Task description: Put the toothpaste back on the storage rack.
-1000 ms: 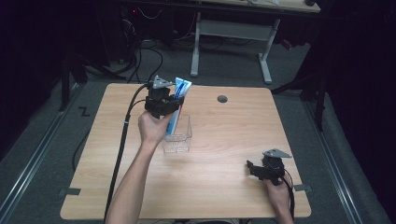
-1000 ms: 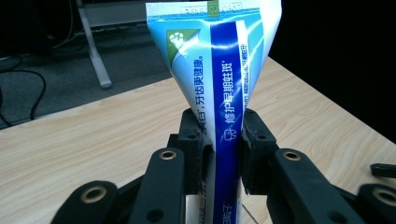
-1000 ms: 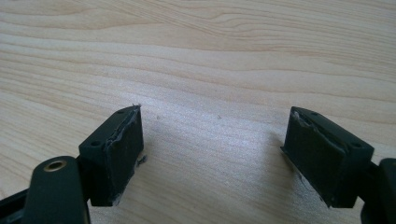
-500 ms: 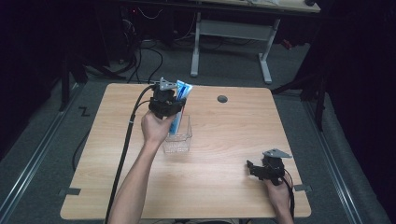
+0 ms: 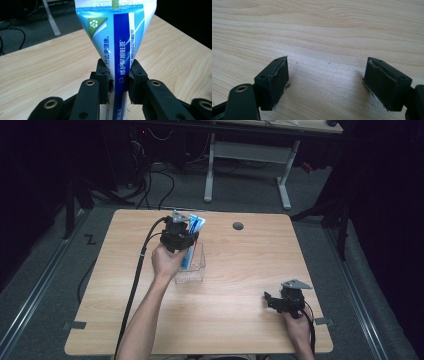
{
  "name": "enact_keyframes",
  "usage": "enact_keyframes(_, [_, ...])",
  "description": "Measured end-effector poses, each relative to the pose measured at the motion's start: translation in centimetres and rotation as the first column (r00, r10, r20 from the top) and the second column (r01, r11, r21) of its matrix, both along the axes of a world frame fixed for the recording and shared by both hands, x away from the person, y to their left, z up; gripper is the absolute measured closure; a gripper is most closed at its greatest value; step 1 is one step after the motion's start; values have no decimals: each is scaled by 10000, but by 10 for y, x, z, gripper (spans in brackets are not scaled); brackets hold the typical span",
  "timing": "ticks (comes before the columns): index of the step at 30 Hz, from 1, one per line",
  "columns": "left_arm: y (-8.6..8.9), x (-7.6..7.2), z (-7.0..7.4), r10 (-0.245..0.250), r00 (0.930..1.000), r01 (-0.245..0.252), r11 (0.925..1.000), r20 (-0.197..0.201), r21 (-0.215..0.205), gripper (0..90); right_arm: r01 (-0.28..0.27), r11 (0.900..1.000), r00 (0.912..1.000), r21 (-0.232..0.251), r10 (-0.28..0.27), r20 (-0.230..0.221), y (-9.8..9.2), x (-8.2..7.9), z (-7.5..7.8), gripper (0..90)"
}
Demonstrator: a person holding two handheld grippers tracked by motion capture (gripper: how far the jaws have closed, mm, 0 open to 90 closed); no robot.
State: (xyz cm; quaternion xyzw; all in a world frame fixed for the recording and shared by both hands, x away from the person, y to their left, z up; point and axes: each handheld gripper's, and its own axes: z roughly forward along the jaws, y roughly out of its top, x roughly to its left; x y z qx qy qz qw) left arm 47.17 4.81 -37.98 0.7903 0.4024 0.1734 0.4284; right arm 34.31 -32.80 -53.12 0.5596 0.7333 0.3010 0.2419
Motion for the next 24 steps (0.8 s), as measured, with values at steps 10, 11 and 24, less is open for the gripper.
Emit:
enact_keyframes(10, [-6, -1, -12, -134, 9997, 139, 9996, -215, 242, 740, 0, 10000, 10000, 0, 0, 2, 0, 0, 0, 196])
enact_keyframes(11, [-6, -1, -13, -142, 9996, 149, 9995, -228, 267, 740, 2, 10000, 10000, -2, -2, 0, 0, 0, 0, 196])
enact_keyframes(24, [-10, 1, -26, -205, 9983, 222, 9992, -539, 322, 739, -1, 10000, 10000, 1, 1, -1, 0, 0, 0, 196])
